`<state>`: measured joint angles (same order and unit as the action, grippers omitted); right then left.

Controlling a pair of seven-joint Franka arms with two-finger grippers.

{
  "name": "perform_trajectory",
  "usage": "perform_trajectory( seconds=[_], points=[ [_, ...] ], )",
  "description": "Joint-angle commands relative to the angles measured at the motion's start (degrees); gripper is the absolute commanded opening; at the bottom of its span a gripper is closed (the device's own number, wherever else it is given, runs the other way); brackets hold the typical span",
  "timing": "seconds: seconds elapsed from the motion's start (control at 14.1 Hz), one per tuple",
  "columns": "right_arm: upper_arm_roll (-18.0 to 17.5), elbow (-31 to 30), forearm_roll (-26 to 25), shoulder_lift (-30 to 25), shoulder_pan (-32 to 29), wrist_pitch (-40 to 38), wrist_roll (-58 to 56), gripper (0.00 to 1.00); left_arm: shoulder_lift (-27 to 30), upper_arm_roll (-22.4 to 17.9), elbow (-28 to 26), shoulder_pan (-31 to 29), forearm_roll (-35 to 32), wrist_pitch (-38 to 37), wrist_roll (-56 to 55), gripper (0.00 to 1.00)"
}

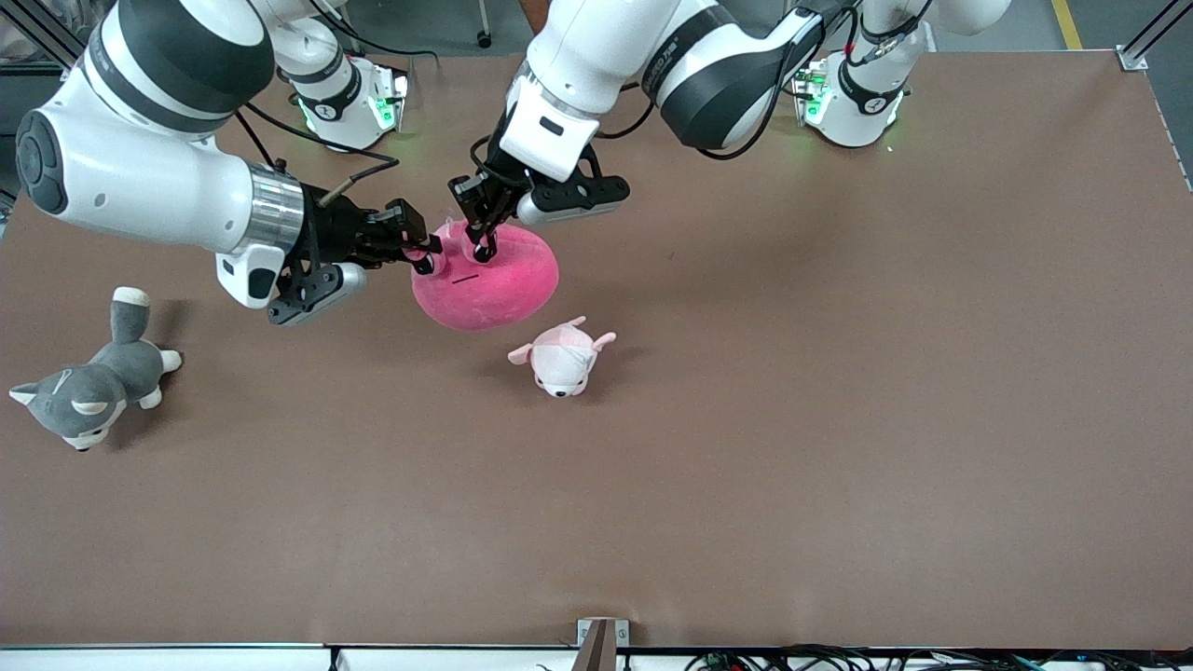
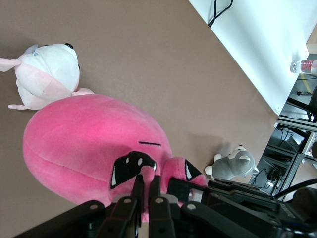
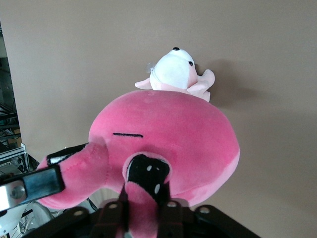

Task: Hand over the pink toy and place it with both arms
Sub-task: 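Grasp the pink toy with the right gripper beside the left gripper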

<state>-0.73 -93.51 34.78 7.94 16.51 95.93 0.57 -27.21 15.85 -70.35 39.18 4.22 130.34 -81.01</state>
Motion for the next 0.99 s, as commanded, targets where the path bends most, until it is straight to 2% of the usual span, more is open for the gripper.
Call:
perform_trajectory(
  seconds=[0.0, 0.21, 0.28, 0.36, 0.43, 0.5, 0.64, 0.78, 0.92],
  points=[
    [0.47, 0.43, -0.50, -0.03, 0.63, -0.22, 1.36, 0.02, 0.05, -0.38, 0.56, 0.46, 0.88, 0.18, -0.46, 0.02],
    [0.47, 0.43, -0.50, -0.03, 0.45, -0.39, 1.19, 0.02, 0.14, -0.47, 0.39, 0.45, 0.88, -0.08, -0.64, 0.04],
    [0.47, 0.43, -0.50, -0.12, 0.28, -0.39, 0.93, 0.01, 0.23, -0.47, 0.39, 0.28, 0.97, -0.26, -0.64, 0.14],
    [0.64, 0.43, -0.50, -0.12, 0.10, -0.39, 0.93, 0.01, 0.32, -0.47, 0.30, 0.11, 0.97, -0.52, -0.64, 0.31],
    [0.82, 0.43, -0.59, -0.21, -0.08, -0.83, 0.93, 0.01, 0.49, -0.73, 0.12, 0.10, 0.53, -0.87, -0.46, 0.75],
    [0.99, 0.43, -0.68, -0.30, -0.95, -1.61, 0.84, 0.01, 0.58, -1.00, 0.12, 0.19, 0.18, -1.05, -0.29, 0.99],
    [0.91, 0.43, -0.68, -0.38, -3.76, -3.46, 0.49, 0.01, 0.76, -1.44, 0.12, -0.42, 0.00, -1.83, 0.06, 1.00],
    [0.91, 0.52, -0.68, -0.47, -6.65, -4.95, -0.04, 0.01, 0.84, -3.88, 0.12, -1.38, -0.26, -7.26, 1.02, 1.00],
    [0.99, 0.43, -0.68, -0.21, -10.08, -5.05, -3.19, 0.01, 2.24, -5.82, 0.12, -2.09, -3.40, -12.88, 4.53, 1.00]
  ],
)
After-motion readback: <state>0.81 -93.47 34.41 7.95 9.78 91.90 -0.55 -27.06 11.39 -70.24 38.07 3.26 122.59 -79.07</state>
